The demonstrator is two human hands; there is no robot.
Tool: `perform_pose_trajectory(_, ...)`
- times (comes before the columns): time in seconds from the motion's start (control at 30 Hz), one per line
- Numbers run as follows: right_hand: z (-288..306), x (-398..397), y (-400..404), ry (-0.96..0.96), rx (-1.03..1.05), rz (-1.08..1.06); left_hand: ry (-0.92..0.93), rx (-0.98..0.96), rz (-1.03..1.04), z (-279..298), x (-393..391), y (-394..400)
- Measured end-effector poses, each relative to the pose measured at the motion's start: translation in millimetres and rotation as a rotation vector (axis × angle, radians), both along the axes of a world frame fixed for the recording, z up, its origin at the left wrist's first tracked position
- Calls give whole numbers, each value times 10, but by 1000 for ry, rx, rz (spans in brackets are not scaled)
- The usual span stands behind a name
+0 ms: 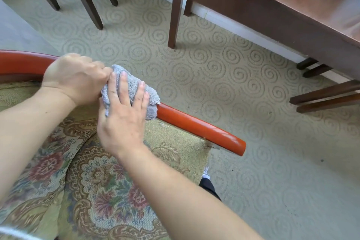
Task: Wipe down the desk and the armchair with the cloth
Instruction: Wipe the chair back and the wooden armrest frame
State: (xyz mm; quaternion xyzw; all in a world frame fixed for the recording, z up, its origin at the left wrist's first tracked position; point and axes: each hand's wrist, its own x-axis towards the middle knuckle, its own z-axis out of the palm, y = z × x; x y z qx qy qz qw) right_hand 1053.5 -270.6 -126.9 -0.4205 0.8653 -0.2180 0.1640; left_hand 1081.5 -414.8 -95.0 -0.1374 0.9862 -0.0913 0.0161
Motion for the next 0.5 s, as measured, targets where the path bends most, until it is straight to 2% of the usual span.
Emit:
perform_pose_trajectory(0.1,-56,-342,592,257,112,285,-75,24,17,5,-10,13)
perform_pose_trajectory(0.17,-110,-565,1266,355,176,325,-100,17,12,-1,0,27)
perform_pose_trajectory(0.23,-155,-707,1897,410,228,202,-100,18,20,7,-8,21)
perform_pose_trajectory(0.33,-175,-701,2413,330,257,-37,-66,21,-1,10,-33,26)
perform_pose_trajectory(0.43,-155,-503,2130,192,195,-266,-83,7,2,2,-23,22)
perform_pose_trajectory(0.5,-106,-344,1673,161,166,-277,-97,5,4,11,-10,16)
